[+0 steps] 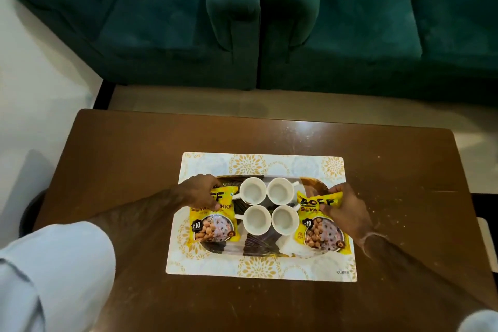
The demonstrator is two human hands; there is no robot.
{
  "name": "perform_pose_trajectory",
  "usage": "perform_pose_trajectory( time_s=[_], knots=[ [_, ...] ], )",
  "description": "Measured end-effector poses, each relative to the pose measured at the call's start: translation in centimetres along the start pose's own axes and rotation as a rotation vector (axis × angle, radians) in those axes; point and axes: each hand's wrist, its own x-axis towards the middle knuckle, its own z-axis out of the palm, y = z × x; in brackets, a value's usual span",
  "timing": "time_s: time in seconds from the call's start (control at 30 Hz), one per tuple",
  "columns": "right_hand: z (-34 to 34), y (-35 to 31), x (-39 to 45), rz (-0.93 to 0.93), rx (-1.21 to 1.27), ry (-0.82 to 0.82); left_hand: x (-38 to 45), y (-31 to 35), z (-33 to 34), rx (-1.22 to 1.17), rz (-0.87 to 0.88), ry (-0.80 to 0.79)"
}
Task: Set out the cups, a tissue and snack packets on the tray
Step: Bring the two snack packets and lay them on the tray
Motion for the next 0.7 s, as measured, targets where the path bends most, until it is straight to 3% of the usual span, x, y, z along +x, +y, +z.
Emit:
perform_pose_trajectory(
  time_s=[0.13, 0.4, 0.7],
  knots=[
    [0.8, -0.1, -0.3, -0.095, -0.061, 0.0, -0.1, -0.1, 1.1, 0.102, 0.07, 0.148],
    [2.2, 0.2, -0.6, -0.245, -0.45, 0.068, -0.8, -0.8, 3.9, 0.305, 0.282, 0.453],
    [3.1, 0.1, -1.2, -0.195, -0.699, 0.036, -1.5, -0.1, 5.9, 0.423, 0.197, 0.533]
  ],
)
